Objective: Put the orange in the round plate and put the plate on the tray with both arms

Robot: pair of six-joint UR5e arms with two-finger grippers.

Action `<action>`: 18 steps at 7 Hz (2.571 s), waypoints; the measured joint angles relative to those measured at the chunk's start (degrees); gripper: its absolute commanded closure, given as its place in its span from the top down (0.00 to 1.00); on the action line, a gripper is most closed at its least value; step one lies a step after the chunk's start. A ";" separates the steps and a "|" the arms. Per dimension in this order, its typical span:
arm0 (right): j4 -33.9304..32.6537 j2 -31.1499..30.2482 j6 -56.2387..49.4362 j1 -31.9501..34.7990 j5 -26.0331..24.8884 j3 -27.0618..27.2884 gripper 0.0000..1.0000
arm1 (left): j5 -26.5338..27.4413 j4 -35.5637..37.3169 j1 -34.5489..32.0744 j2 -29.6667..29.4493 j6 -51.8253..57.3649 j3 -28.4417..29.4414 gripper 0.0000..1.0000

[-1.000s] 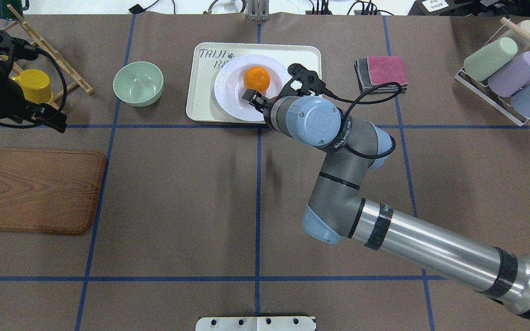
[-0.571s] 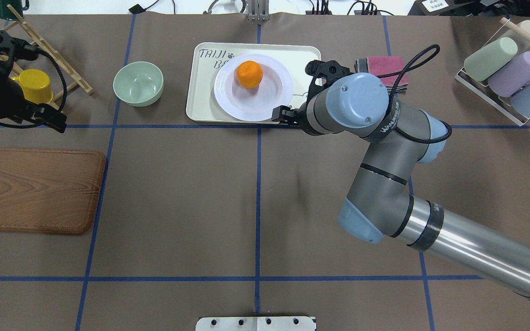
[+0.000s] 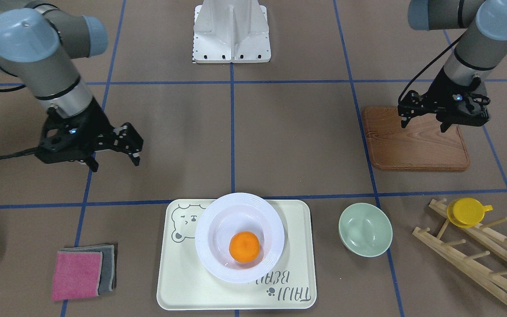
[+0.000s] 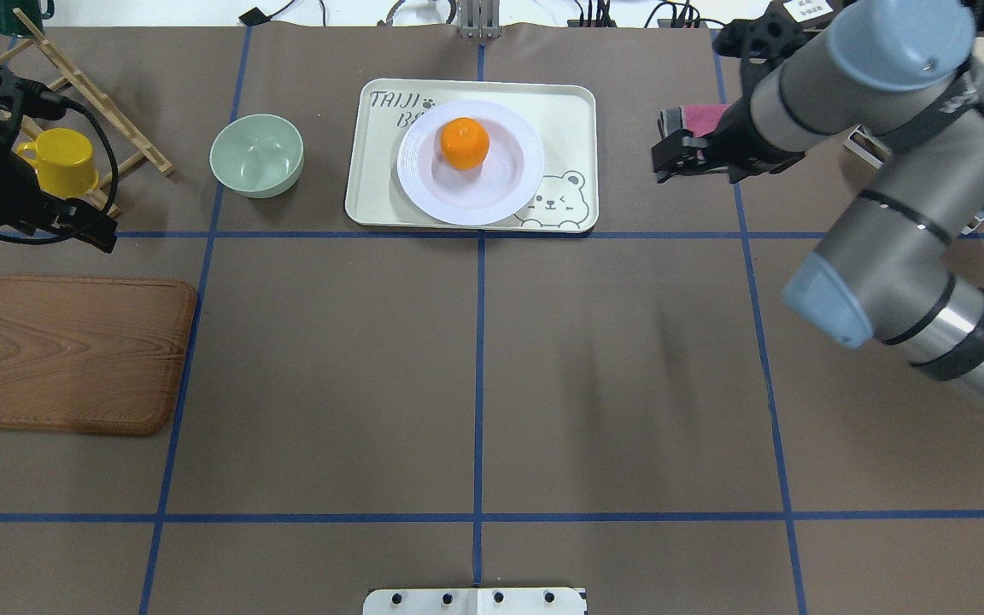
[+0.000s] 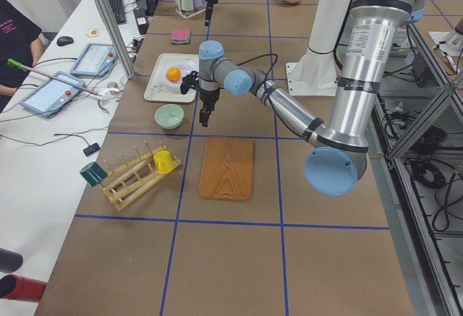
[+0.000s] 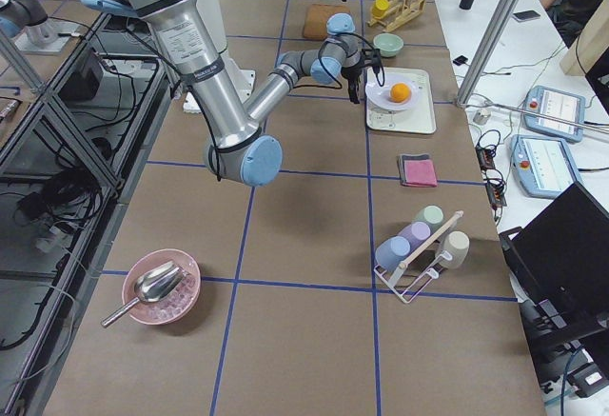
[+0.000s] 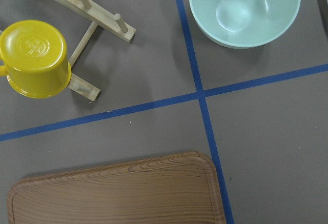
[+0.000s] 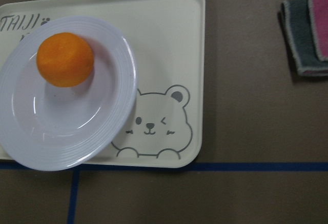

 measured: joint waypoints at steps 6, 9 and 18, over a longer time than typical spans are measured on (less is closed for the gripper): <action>-2.23 -25.11 -21.00 18.25 10.01 6.44 1.00 | -1.29 -2.96 -1.01 11.03 2.24 -4.73 0.97; -10.74 -28.84 -35.67 24.74 10.46 6.34 1.00 | -3.50 -2.38 -7.79 14.33 10.89 -5.30 0.97; -15.33 -28.67 -44.47 28.16 10.63 6.32 1.00 | -7.38 -0.87 -17.37 15.63 22.54 -0.76 0.98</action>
